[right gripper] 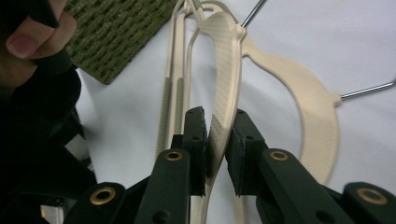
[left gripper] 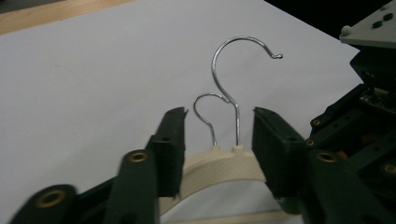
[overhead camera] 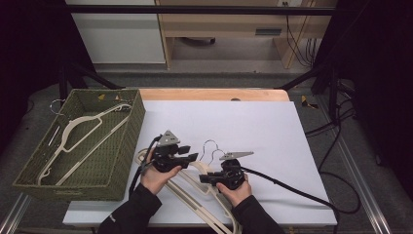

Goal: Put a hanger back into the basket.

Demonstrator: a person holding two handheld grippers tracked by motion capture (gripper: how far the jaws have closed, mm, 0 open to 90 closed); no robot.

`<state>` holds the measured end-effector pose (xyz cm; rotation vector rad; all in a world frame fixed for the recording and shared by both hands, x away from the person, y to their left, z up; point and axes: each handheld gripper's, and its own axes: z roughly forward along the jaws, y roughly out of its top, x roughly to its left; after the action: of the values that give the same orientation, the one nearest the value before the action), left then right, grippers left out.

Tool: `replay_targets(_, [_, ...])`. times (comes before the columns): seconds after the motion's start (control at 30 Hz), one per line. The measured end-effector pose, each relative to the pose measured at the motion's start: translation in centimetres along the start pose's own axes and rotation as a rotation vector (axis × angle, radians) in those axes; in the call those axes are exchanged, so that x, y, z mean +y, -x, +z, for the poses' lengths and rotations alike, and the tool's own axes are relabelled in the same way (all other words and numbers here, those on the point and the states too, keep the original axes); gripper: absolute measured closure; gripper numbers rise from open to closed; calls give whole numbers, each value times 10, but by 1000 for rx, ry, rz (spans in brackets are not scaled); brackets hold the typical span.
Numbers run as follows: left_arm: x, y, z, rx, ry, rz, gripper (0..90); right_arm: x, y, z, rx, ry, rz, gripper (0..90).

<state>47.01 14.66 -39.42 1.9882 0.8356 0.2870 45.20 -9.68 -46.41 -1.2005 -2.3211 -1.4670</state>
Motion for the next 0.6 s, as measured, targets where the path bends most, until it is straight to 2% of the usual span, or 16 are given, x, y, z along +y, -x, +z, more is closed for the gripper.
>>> replay_targets(0.1, [-4,-6,-16,-12,34,11,356,1,-2,-1,11,5,19,808])
replay_targets(0.17, [-7,-9,-24,-30,40,24,293,1,-3,-3,24,11,27,817])
replay_targets(0.27, [-13,-10,-30,-29,44,44,217,2,-4,-4,41,23,29,831])
replay_targets(0.47, [-16,-10,-37,-33,59,66,119,2,-7,-7,67,35,49,851])
replay_targets(0.6, [-17,-7,-39,-32,59,81,87,4,-9,-12,80,41,38,860])
